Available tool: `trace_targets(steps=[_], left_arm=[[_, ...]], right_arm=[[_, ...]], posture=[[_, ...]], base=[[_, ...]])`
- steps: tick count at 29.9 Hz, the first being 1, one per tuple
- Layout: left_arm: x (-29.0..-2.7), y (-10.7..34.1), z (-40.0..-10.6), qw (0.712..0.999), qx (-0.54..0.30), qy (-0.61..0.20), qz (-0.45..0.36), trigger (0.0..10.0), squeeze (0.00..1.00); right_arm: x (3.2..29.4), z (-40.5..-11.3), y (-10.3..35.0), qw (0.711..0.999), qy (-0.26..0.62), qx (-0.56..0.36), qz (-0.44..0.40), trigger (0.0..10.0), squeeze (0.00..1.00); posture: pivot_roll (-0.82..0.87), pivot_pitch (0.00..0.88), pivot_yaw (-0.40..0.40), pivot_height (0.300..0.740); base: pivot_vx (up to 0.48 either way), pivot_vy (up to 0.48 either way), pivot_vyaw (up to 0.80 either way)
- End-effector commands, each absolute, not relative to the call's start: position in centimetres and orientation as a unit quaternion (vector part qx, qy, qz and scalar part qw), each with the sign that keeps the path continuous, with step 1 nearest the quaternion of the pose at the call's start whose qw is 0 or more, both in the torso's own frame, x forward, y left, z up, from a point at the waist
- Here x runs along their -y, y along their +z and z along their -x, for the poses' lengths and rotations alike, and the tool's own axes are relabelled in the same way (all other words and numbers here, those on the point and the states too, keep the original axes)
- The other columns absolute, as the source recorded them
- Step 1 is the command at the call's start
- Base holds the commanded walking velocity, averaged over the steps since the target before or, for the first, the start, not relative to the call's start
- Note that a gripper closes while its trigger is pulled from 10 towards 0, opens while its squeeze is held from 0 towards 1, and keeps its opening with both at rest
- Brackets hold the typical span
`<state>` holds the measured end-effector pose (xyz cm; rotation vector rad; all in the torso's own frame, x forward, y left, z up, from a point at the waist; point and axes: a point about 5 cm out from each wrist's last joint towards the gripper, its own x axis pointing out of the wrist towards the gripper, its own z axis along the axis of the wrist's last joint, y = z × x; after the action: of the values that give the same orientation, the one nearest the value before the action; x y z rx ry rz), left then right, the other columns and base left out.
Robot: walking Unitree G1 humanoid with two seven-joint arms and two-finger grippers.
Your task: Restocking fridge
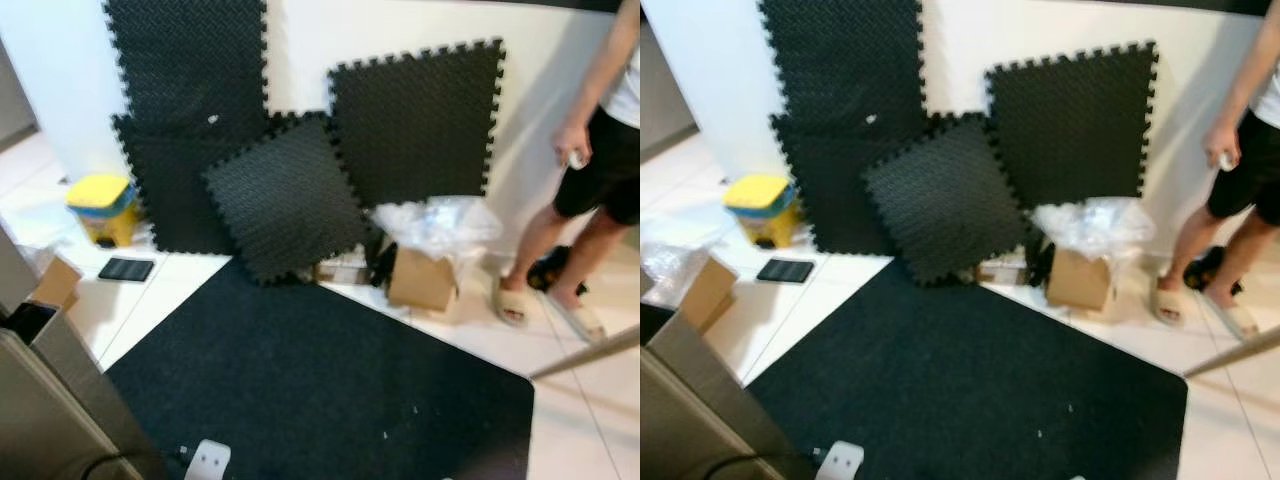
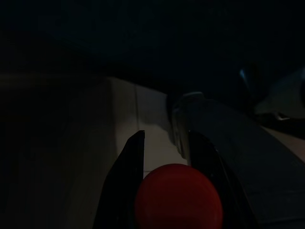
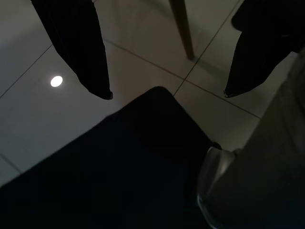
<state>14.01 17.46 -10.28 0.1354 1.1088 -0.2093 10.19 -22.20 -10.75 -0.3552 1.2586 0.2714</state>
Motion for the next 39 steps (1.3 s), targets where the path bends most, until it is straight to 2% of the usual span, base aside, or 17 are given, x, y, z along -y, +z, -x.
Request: trace_targets(steps=[1, 22, 31, 39], left_arm=[[-17.54, -10.39, -13.70, 0.839, -0.531, -0.102, -0.065, 10.0, 0.00], [-17.15, -10.49, -13.50, 0.837, -0.533, -0.107, -0.061, 10.0, 0.00], [-16.88, -10.50, -13.48, 0.837, -0.532, -0.113, -0.056, 10.0, 0.00], [-16.67, -10.52, -13.43, 0.836, -0.533, -0.123, -0.056, 10.0, 0.00]], right_arm=[[22.09, -10.61, -10.66, 0.790, 0.127, -0.577, 0.165, 10.0, 0.00], [22.37, -10.58, -10.60, 0.788, 0.128, -0.578, 0.168, 10.0, 0.00], [22.72, -10.52, -10.55, 0.789, 0.120, -0.577, 0.172, 10.0, 0.00], [22.63, -10.67, -10.53, 0.790, 0.122, -0.576, 0.172, 10.0, 0.00]], posture=[[0.04, 0.000, -0.032, 0.740], [0.04, 0.000, -0.039, 0.740], [0.04, 0.000, -0.040, 0.740], [0.04, 0.000, -0.042, 0.740]], base=[[0.000, 0.000, 0.80], [0.000, 0.000, 0.80], [0.000, 0.000, 0.05], [0.000, -0.477, 0.00]])
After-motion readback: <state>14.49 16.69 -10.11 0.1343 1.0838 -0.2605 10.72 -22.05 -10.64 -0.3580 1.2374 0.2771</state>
